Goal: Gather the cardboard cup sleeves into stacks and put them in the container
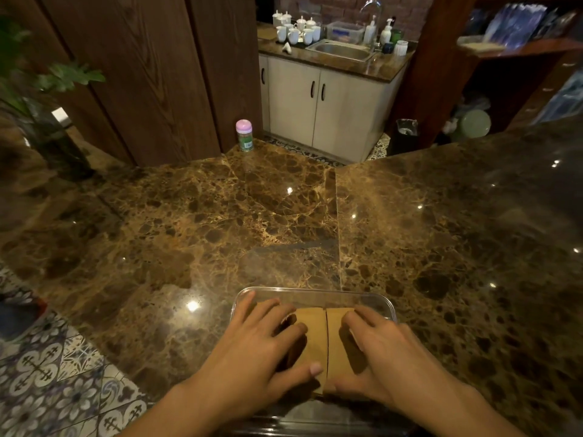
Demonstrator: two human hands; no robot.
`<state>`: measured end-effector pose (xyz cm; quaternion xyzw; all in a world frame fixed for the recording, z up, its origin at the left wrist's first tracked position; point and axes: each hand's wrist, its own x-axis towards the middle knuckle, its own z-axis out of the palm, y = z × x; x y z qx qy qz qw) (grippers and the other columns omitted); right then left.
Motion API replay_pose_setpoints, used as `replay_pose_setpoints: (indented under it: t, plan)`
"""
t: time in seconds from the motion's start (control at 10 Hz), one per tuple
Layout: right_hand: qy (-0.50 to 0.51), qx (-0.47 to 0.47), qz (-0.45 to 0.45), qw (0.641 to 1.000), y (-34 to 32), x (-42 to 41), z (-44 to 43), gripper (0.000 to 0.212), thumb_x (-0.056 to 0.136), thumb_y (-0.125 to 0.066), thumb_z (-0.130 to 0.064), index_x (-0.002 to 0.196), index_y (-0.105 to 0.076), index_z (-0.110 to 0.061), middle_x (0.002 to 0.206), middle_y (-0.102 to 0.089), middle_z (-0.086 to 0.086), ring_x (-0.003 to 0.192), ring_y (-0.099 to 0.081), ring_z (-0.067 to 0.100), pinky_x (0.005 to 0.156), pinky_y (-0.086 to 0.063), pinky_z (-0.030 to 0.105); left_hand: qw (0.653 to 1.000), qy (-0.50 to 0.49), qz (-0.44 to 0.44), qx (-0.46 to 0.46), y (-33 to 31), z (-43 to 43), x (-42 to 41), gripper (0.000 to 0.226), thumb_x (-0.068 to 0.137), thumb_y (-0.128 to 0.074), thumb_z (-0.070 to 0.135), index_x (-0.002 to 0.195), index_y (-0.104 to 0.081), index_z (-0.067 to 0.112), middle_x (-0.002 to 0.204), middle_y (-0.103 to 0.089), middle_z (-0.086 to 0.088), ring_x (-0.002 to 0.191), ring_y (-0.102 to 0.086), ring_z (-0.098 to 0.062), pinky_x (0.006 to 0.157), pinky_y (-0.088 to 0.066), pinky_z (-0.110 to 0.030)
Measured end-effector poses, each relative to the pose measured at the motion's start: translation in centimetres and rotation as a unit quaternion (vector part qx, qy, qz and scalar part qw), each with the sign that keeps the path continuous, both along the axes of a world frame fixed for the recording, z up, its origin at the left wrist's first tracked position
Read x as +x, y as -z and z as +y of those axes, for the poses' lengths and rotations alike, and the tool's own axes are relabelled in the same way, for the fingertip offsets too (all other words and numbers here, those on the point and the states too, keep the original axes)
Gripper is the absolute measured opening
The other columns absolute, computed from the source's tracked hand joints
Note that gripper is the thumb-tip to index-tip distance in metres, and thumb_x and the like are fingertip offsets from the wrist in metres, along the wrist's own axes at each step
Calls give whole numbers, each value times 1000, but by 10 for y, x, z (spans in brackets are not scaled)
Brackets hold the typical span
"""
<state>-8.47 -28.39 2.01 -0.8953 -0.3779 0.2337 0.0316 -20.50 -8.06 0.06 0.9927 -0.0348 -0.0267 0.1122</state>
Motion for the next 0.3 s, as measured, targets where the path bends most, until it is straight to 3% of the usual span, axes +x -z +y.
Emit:
replay_pose_setpoints:
  t: [0.1, 0.2, 0.3]
  plan:
    - [38, 98, -120, 987, -21, 11, 10, 81, 78, -20, -93, 129, -52, -38, 116, -63, -16, 95, -61, 1, 84, -57, 24, 998, -42, -31, -34, -31, 9, 27, 79, 95, -12, 83, 140, -58, 37, 157, -45, 6, 149, -31, -15, 125, -13, -54]
    - [98, 239, -187, 948, -36, 40, 28, 72, 96, -19, -82, 134, -57, -34, 128, -68, -10, 109, -64, 6, 91, -53, 29, 995, -81, -51, -13, -64, 22, 69, 92, 85, 10, 88, 157, -25, 44, 171, -8, 7, 157, 9, -18, 121, 16, -56]
    - [112, 215, -183, 953, -52, 70, 50, 86, 94, -1, -82, 161, -31, -37, 174, -23, 1, 160, -20, 22, 126, -10, 44, 990, -139, -17, -3, -86, 33, 106, 97, 74, 18, 93, 158, 0, 48, 170, 14, 6, 151, 29, -21, 113, 28, -61]
